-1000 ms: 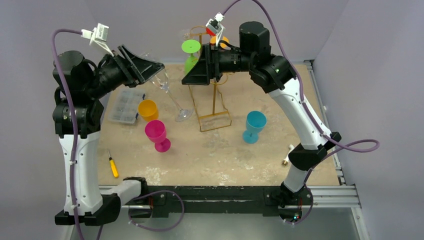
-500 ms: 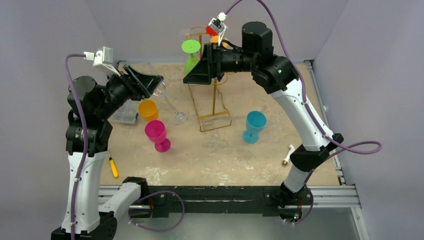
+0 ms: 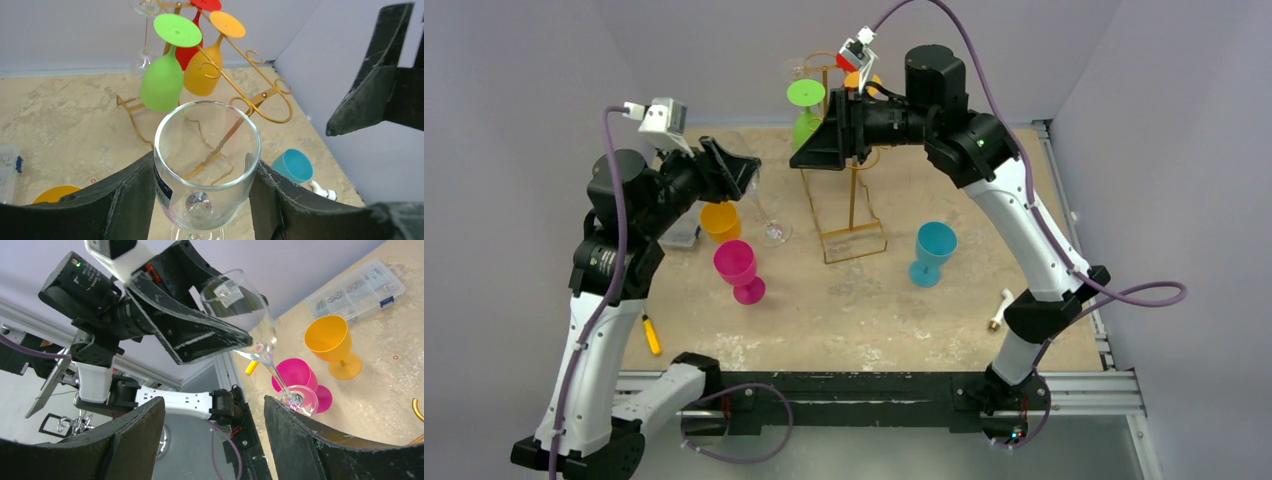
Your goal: Take the wine glass off the wine glass rack
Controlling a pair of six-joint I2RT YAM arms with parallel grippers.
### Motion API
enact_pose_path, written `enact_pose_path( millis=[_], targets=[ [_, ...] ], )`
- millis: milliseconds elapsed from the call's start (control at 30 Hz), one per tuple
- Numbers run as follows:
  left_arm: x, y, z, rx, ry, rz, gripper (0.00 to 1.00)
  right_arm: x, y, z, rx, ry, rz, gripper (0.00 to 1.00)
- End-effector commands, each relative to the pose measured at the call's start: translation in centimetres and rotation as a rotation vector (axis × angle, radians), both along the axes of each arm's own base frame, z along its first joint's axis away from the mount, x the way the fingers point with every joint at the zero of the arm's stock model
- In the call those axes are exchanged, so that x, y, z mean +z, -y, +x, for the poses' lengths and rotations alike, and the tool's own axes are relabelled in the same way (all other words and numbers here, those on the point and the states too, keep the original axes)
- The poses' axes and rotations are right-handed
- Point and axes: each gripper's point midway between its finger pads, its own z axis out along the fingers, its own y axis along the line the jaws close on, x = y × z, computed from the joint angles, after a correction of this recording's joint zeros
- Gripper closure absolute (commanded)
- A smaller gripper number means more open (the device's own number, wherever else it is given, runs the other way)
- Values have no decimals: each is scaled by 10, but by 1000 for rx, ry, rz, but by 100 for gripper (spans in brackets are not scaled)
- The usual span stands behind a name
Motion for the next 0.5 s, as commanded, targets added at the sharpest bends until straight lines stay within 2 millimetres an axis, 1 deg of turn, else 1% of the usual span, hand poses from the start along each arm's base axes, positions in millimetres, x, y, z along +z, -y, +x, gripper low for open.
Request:
enact_pose_path(
  millis=[0,100,200,267,400,467],
  targets=[
    [2,3,9,20,57,106,100,18,8,-3,-19,59,39,29],
    [-6,9,15,23,62,125,100,18,9,-3,-22,57,37,29],
    [-20,14,18,10,73,156,100,16,10,-4,-23,55,35,29],
    [-27,20,18,-17,118,190,100,15,10,-4,-24,54,32,30],
    [-37,25,18,-19,215,241,100,14,10,-5,-25,53,30,30],
    [-44,25,19,-17,231,262,100,13,11,-4,-25,53,28,30]
  ],
)
